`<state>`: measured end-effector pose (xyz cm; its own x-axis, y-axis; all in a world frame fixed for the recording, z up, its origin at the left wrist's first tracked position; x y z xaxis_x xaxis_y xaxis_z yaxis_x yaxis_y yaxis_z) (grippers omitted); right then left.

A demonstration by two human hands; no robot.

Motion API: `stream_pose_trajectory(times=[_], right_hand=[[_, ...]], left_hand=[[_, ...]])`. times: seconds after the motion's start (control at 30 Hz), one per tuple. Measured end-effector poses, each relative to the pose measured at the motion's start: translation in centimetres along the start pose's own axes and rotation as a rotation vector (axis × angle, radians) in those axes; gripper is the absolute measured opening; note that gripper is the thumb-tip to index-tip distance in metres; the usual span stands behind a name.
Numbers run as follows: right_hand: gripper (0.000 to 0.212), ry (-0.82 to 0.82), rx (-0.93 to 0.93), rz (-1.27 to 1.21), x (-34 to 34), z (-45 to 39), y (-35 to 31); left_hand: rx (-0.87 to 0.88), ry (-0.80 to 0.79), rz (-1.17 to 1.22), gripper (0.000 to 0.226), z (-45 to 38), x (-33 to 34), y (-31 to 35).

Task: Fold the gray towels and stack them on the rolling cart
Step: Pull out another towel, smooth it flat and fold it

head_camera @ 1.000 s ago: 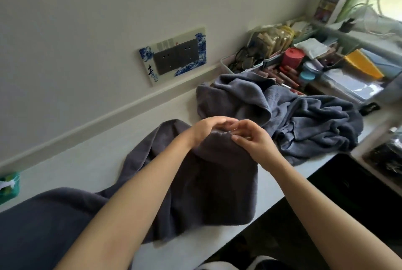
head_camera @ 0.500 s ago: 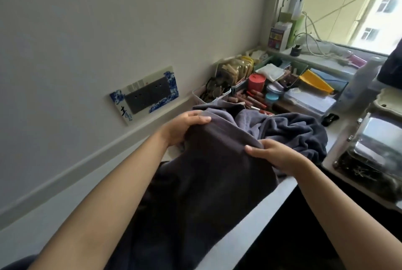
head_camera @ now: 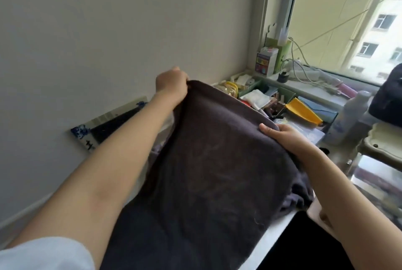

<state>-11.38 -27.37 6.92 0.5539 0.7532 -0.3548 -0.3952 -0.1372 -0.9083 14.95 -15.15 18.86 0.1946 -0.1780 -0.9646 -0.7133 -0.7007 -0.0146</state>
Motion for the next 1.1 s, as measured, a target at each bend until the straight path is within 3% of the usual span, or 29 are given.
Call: stream_pose_trajectory(times=[0.1, 0.23, 0.37, 0.47, 0.6, 0.7, 0.9, 1.1], right_hand=[[0.028, 0.121, 0.004, 0.239, -1.9, -2.3, 1.6], [0.032, 0.107, 0.031, 0.431, -3.0, -4.0, 4.2], [0.042, 0.033, -0.037, 0.381, -1.9, -4.5, 4.7], [0.039, -0.055, -0.117, 0.257, 0.6, -3.7, 3.7], [0.034, -0.242, -0.151, 0.020, 5.9, -1.8, 2.5], [0.061, -0.375, -0.244, -0.025, 11.2, 0.3, 0.5], [0.032, -0.659, -0.302, -0.088, 24.1, 8.2, -3.1], [0.033, -0.841, -0.316, -0.089, 38.7, 18.8, -5.8]], left_hand=[[-0.082, -0.018, 0.080, 0.028, -1.2, 3.5, 2.5], [-0.263, -0.199, 0.503, 0.027, -1.3, 9.7, 4.9], [-0.269, -0.305, 0.794, 0.007, -0.4, 13.2, 6.6], [-0.302, -0.285, 0.953, 0.016, 1.1, 13.3, 4.9], [-0.436, -0.301, 1.179, 0.022, 5.7, 12.5, -0.3], [-0.510, -0.285, 1.282, 0.026, 10.5, 11.4, -5.1], [-0.642, -0.133, 1.349, 0.024, 22.7, 8.3, -16.3], [-0.759, 0.109, 1.503, 0.024, 36.7, 4.5, -29.1]])
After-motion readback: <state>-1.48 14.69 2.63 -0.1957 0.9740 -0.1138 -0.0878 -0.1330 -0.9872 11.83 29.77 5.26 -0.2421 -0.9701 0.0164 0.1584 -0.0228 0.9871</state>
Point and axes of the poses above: each hand's wrist, its own z-axis away from the middle knuckle, its own x-axis out of the palm, y = z × x, the point moved 10 cm from there along -z, towards the middle knuckle, and after that the axes turned 1 degree about y, right-handed, at the moved point
